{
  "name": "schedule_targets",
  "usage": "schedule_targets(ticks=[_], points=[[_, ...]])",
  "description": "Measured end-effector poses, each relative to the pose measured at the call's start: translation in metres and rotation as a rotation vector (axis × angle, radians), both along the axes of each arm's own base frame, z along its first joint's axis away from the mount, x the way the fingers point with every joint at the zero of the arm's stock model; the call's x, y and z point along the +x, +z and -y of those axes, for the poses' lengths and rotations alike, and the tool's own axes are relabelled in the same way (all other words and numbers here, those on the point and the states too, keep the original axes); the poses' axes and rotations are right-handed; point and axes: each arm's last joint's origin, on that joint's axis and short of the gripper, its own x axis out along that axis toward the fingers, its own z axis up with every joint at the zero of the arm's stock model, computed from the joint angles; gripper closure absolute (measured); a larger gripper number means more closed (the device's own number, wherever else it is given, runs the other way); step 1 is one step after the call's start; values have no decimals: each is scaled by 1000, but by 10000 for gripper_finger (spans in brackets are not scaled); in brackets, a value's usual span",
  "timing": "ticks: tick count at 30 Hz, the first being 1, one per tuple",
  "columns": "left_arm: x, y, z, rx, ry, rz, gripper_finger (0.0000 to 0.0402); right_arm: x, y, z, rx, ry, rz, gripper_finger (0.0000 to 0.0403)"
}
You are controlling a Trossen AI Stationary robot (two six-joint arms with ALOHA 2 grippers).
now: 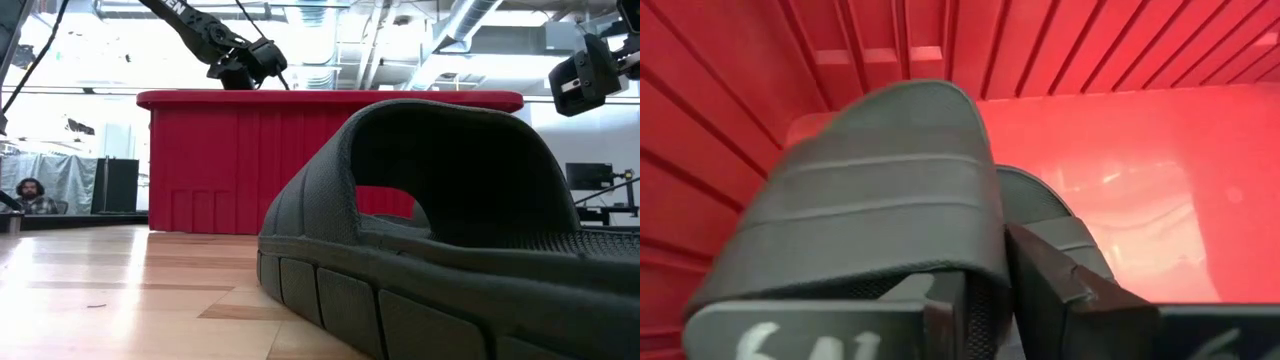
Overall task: Pick and place slides into bin
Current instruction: Put the top slipper into the organizer bin
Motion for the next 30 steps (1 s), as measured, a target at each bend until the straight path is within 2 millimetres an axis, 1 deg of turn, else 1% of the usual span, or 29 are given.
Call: schedule_targets(ticks=[5, 9, 18, 30], points=[[0, 0, 0, -5, 12, 13, 324, 0, 0, 0, 0, 0, 0, 143], [0, 0, 0, -3, 17, 8, 316, 0, 0, 0, 0, 0, 0, 143], [-1, 0, 0, 2, 50, 19, 314, 0, 0, 0, 0, 0, 0, 143], [-2, 0, -1, -30, 126, 109, 314, 0, 0, 0, 0, 0, 0, 143]])
